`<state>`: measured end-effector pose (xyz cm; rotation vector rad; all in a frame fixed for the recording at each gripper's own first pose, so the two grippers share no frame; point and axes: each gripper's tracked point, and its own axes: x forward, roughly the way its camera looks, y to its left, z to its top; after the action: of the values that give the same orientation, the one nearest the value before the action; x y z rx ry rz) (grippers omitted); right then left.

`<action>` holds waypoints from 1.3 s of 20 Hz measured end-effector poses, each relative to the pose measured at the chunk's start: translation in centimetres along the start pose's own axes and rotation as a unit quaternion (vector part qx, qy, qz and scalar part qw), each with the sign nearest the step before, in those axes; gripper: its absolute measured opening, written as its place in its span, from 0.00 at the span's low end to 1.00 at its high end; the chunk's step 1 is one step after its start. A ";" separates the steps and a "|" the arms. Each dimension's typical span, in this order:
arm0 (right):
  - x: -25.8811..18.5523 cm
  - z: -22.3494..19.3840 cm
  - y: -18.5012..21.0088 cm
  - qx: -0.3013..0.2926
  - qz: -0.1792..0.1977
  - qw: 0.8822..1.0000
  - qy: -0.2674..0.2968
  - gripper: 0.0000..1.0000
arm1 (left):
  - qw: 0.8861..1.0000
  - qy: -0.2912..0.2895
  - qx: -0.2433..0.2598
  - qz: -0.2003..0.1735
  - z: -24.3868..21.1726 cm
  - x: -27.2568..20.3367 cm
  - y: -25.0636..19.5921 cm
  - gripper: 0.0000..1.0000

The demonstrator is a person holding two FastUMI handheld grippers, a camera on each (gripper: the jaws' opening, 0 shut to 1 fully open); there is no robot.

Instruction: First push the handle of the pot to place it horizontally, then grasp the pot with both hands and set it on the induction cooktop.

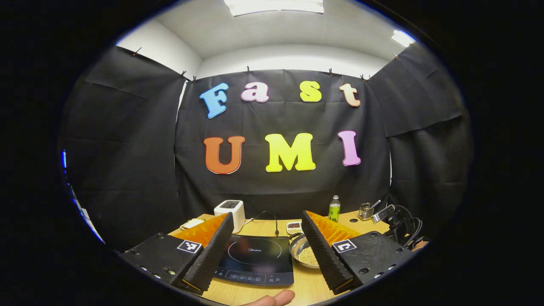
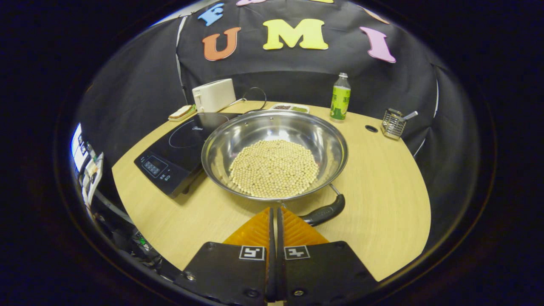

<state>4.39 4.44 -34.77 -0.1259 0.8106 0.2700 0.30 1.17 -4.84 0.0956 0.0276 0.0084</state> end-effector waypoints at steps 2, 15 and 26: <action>0.2 0.1 -0.5 -0.002 0.000 1.000 -0.002 0.04 | 1.000 0.001 -0.001 -0.004 0.0 -0.1 0.0 0.95; 1.0 1.3 -5.9 -0.002 -0.049 0.999 0.007 0.04 | 1.000 -0.010 -0.006 -0.003 0.6 -0.8 0.9 0.96; 2.5 2.4 -9.0 0.013 -0.062 0.998 0.012 0.04 | 0.999 -0.029 -0.015 -0.009 2.8 0.4 0.5 0.95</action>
<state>10.32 -3.23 -34.88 -0.1547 0.8268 0.1421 0.80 1.43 -1.98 0.0651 -0.0300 -0.0125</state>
